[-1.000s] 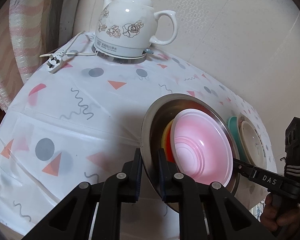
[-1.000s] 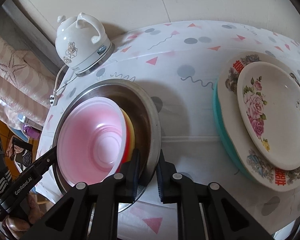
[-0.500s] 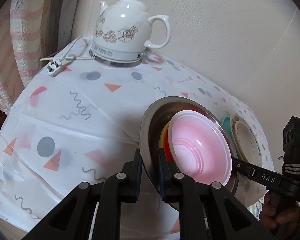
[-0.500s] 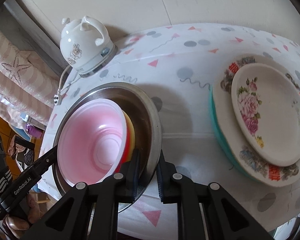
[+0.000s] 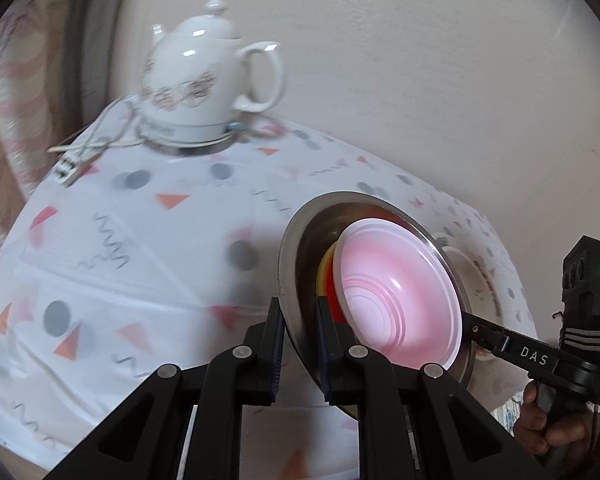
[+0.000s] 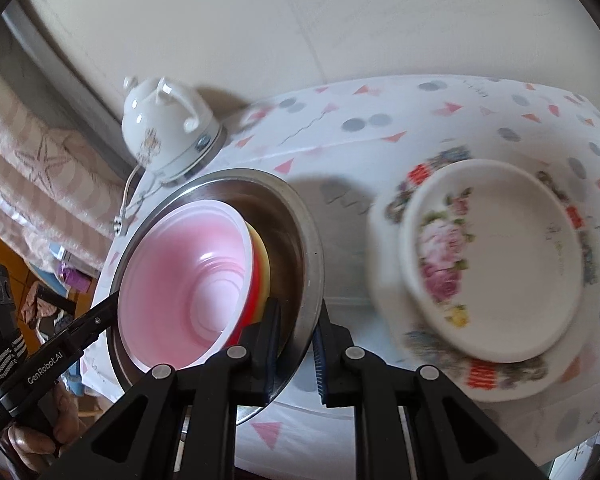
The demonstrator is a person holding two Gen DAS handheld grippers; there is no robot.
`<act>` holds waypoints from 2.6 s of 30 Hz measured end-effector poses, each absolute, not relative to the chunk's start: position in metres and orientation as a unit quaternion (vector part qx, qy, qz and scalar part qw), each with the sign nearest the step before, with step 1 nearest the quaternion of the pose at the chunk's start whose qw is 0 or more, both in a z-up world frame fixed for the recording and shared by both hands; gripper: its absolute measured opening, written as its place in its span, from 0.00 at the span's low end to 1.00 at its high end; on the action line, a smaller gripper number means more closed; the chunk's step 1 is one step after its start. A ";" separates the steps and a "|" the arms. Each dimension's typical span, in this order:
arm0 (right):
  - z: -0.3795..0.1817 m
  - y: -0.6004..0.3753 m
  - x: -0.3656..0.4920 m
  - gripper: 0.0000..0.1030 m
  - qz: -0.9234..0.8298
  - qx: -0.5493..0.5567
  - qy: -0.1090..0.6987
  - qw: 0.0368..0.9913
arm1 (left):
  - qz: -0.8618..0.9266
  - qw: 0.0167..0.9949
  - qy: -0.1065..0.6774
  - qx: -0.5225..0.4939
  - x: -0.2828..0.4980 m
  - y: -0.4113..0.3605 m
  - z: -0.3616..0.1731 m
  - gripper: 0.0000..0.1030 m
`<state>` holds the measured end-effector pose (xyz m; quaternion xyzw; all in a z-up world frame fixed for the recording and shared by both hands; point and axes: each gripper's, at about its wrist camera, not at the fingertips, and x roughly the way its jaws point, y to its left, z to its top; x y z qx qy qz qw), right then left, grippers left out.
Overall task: Organize plates and bowls
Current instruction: 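Carry the nested bowls with the left gripper onto the plate stack, then lower the steel bowl onto the pink-rose plate and open the left gripper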
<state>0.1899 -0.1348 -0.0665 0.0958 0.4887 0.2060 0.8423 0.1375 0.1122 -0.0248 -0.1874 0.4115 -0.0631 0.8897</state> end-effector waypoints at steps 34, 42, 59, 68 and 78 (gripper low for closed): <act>-0.078 -0.313 0.225 0.15 0.082 0.160 0.491 0.852 | -0.168 0.858 0.468 -0.129 0.231 -0.060 -0.036 0.16; -0.081 -0.316 0.229 0.14 0.086 0.148 0.495 0.852 | -0.160 0.851 0.481 -0.136 0.232 -0.064 -0.044 0.15; -0.082 -0.323 0.234 0.20 0.114 0.156 0.506 0.841 | -0.134 0.863 0.471 -0.125 0.225 -0.067 -0.043 0.17; -0.079 -0.317 0.230 0.15 0.130 0.124 0.488 0.854 | -0.119 0.872 0.462 -0.111 0.223 -0.072 -0.042 0.18; -0.078 -0.315 0.233 0.18 0.151 0.094 0.487 0.855 | -0.092 0.877 0.455 -0.125 0.221 -0.072 -0.043 0.19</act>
